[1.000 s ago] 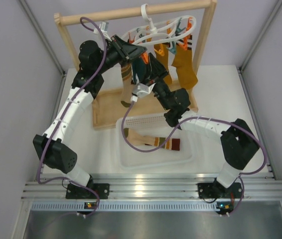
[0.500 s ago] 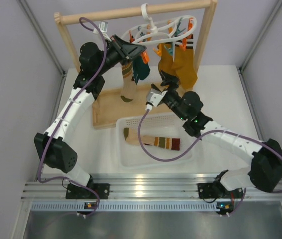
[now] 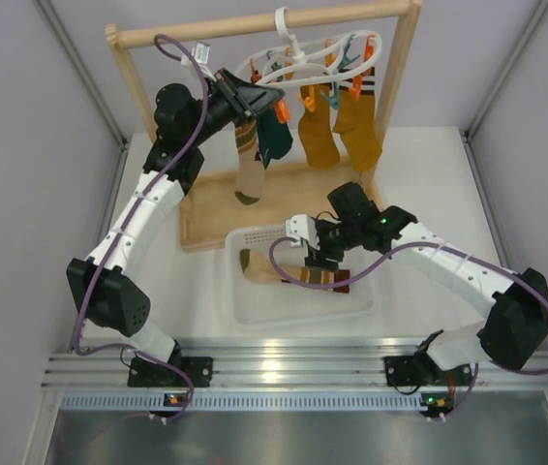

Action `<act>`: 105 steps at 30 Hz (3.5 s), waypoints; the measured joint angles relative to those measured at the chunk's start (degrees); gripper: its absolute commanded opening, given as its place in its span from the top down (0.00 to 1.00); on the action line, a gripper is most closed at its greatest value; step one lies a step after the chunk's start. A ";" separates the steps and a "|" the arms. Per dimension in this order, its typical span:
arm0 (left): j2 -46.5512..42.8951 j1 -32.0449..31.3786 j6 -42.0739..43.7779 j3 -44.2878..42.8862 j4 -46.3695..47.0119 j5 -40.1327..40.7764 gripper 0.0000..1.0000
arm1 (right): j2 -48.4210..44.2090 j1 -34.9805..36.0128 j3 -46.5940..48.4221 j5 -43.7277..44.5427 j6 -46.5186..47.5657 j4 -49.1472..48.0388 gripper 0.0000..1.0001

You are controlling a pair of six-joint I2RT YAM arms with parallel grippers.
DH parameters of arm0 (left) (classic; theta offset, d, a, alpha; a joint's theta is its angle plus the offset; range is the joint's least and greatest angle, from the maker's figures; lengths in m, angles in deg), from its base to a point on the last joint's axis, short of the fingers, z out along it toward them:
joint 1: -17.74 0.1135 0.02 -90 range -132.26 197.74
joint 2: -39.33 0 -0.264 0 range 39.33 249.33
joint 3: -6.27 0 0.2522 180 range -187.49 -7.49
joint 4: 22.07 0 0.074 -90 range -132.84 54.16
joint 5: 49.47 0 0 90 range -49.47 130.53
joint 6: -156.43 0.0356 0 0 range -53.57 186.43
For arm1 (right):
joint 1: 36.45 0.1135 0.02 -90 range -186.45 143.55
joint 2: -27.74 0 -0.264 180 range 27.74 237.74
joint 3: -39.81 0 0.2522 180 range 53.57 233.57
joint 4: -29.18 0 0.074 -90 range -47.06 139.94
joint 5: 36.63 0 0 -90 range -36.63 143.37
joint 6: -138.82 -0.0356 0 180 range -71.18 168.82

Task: Clip the socks to the hanger
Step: Pick up the sock from the bin.

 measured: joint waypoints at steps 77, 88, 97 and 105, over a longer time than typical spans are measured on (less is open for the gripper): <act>-3.87 1.27 2.23 6.56 5.11 2.67 1.00 | 10.64 1.86 -1.88 39.45 -56.63 5.77 1.00; -3.96 1.53 4.02 7.04 6.27 1.01 1.00 | -18.91 7.85 -8.46 33.33 -8.13 -9.40 1.00; -3.98 1.86 4.39 7.82 8.17 -0.66 1.00 | -23.54 6.91 -24.55 30.82 32.83 -31.67 1.00; -3.98 2.12 3.28 8.04 9.55 -2.43 1.00 | -16.85 4.46 -23.65 21.38 49.44 -51.93 1.00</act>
